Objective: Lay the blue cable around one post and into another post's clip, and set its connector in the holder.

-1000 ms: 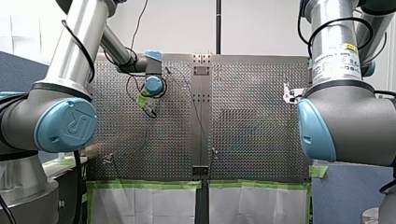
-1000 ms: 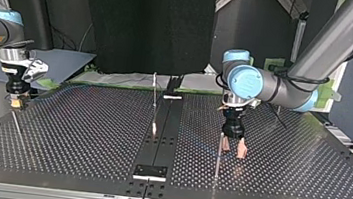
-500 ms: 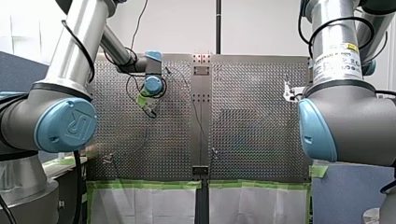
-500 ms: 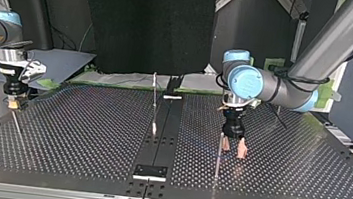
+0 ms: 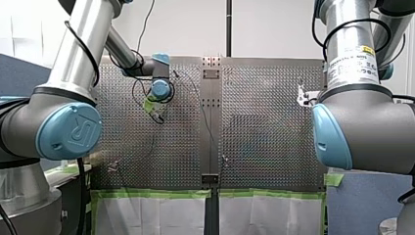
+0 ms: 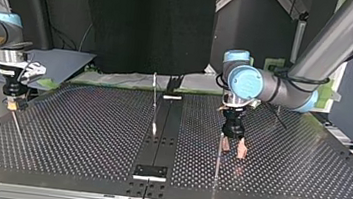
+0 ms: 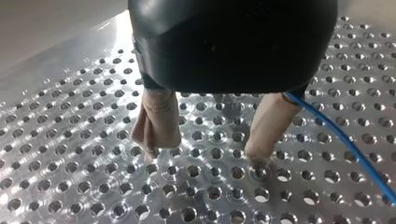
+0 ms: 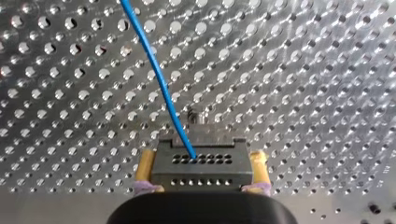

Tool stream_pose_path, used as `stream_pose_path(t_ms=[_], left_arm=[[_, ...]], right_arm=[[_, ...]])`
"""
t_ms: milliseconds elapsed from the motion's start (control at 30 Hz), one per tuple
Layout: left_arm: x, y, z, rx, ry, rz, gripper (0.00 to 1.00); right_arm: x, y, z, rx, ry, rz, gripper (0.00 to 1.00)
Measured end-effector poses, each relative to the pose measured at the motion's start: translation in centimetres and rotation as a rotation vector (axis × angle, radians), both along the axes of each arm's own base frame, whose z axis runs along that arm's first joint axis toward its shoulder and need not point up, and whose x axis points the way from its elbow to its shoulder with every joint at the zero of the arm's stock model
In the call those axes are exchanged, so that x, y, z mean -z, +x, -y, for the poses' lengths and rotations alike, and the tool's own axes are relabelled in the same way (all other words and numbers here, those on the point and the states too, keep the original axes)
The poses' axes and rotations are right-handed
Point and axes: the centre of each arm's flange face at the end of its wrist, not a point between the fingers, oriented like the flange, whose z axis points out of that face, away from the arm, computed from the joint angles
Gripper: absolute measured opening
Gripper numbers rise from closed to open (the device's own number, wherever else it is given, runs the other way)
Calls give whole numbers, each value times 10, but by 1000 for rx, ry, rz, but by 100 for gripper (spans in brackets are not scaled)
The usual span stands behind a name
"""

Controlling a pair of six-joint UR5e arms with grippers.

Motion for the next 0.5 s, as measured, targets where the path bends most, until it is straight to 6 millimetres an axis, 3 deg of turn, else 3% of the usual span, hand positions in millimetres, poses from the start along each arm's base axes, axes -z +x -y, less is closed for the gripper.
stream_pose_path(t_ms=[500], left_arm=[[0, 0, 0, 2, 0, 0, 100]], right_arm=[[2, 3, 0, -4, 2, -1, 5]])
